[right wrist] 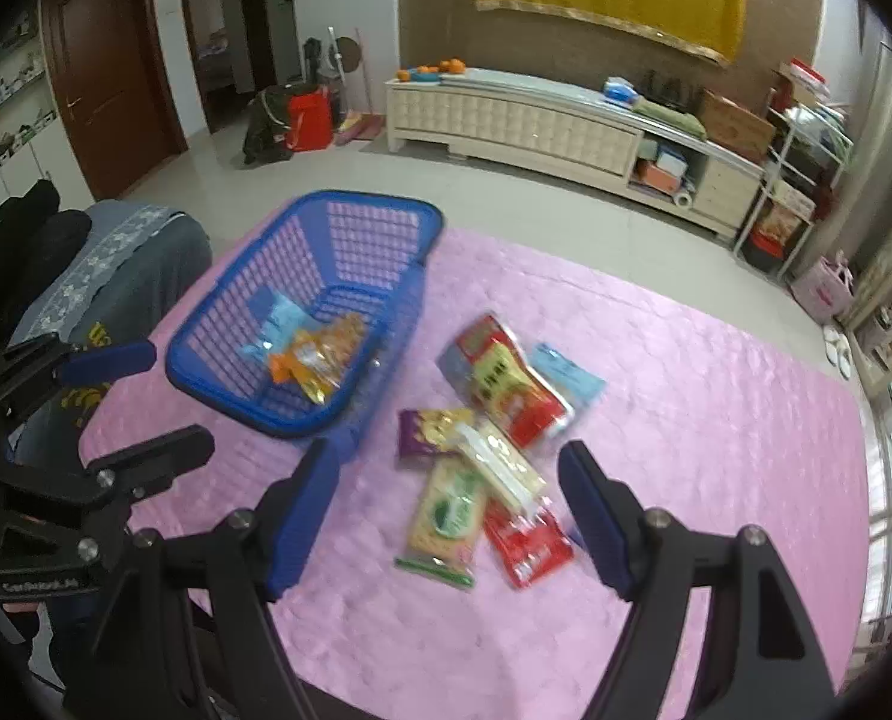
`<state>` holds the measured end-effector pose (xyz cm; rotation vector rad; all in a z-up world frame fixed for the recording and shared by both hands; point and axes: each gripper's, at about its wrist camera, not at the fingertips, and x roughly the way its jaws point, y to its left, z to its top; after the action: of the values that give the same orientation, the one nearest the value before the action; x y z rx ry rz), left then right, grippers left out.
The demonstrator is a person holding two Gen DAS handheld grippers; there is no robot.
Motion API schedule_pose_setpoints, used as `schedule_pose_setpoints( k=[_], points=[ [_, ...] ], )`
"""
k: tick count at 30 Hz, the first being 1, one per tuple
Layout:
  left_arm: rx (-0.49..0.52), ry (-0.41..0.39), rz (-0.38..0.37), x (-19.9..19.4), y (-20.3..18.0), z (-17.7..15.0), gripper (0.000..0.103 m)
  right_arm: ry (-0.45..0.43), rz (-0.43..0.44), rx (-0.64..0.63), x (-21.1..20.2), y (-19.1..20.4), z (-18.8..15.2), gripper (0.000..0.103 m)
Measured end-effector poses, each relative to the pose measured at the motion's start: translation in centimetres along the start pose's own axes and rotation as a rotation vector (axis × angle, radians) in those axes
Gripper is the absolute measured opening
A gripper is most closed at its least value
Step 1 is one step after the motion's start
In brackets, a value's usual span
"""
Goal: Organize snacks
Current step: 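Move both tools back toward the remaining snacks and cracker pack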
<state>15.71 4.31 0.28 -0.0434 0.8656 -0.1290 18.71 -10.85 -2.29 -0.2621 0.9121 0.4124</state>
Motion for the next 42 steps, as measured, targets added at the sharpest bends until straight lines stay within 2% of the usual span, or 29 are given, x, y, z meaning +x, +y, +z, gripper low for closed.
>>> schedule_pose_setpoints(
  k=[7, 12, 19, 27, 30, 32, 38, 42],
  points=[
    [0.06, 0.046, -0.024, 2.6, -4.1, -0.9, 0.073, 0.044, -0.02, 0.059, 0.6, -3.3, -3.3, 0.079],
    [0.06, 0.09, -0.061, 4.6, -5.9, -2.1, 0.073, 0.08, -0.01, 0.105, 1.5, -5.3, -6.1, 0.079],
    [0.103, 0.158, -0.048, 7.5, -8.3, -3.3, 0.073, 0.121, 0.0, 0.162, 2.9, -7.6, -8.9, 0.079],
    [0.076, 0.228, -0.031, 10.7, -8.8, -3.9, 0.073, 0.155, 0.006, 0.214, 4.5, -9.7, -10.8, 0.079],
    [0.098, 0.227, 0.009, 11.6, -9.2, -4.5, 0.073, 0.157, -0.038, 0.185, 5.3, -9.7, -11.5, 0.079],
    [0.103, 0.251, 0.004, 12.5, -9.3, -4.6, 0.073, 0.171, -0.03, 0.178, 5.9, -9.6, -11.8, 0.079],
    [0.057, 0.309, 0.0, 15.1, -8.4, -5.2, 0.073, 0.201, 0.0, 0.204, 7.9, -10.1, -12.4, 0.079],
    [0.033, 0.33, 0.033, 16.5, -7.7, -5.4, 0.073, 0.207, -0.013, 0.191, 9.0, -10.1, -12.6, 0.079]
  ],
)
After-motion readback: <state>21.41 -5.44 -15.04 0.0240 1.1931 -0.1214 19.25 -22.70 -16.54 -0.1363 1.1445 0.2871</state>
